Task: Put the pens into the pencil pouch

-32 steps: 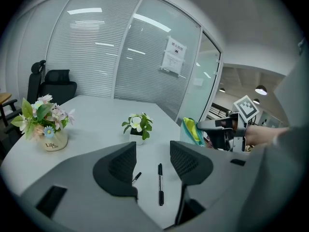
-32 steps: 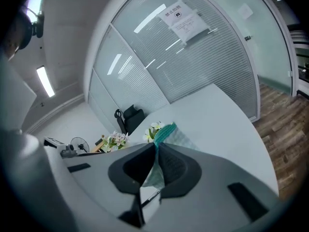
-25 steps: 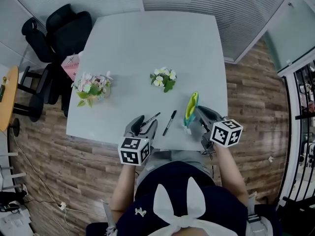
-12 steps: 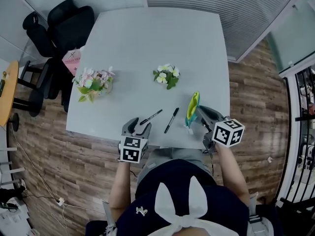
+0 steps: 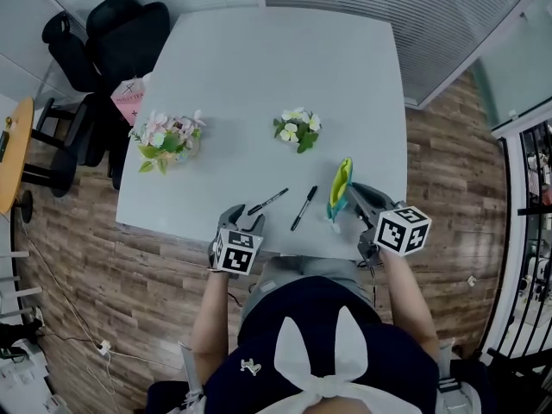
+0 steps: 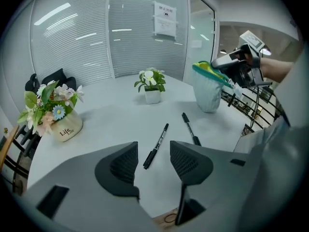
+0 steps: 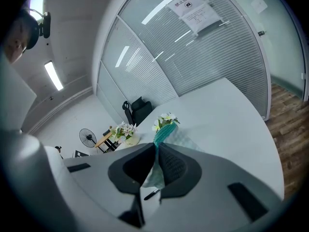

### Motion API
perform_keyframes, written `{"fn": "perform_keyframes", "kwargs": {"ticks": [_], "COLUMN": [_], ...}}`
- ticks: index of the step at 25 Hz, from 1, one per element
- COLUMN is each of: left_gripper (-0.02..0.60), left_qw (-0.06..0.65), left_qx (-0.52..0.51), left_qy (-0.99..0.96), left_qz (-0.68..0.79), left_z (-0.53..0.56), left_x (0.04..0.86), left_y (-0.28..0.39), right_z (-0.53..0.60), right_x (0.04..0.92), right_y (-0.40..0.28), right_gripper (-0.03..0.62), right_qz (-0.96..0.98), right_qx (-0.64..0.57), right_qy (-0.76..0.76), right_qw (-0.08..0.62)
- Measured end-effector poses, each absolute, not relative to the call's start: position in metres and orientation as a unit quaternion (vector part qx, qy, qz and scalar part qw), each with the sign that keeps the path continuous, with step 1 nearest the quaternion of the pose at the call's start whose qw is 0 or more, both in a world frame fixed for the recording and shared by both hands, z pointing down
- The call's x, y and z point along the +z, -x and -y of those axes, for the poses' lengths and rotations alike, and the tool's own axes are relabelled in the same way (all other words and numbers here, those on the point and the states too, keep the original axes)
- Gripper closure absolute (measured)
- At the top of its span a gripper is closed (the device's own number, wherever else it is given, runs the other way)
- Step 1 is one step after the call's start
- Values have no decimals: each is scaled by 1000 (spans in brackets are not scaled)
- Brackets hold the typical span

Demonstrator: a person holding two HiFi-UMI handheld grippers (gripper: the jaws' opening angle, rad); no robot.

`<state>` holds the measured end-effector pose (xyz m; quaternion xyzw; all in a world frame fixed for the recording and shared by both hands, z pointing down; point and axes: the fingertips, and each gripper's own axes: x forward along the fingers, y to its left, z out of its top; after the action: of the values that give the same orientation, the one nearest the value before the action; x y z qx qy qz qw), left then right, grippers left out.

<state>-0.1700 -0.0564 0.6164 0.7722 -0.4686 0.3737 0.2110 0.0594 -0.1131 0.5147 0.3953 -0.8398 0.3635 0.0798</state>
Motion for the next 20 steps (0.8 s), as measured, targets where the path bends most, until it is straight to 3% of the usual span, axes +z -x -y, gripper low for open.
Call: {"fn": "perform_keyframes", "kwargs": {"ticks": [20], "left_gripper": [382], "left_qw": [232], "left_qx": [441], "left_qy": [-755], "left_qz": [427], "left_z": [62], "left_x": [679], "left_y": [182], "right_z": [114], "right_x": [519], "right_y": [-58], "right_gripper": [557], "right_qz": [835], "right_qx": [380], "right_qy": [-391], "right_qw": [77]}}
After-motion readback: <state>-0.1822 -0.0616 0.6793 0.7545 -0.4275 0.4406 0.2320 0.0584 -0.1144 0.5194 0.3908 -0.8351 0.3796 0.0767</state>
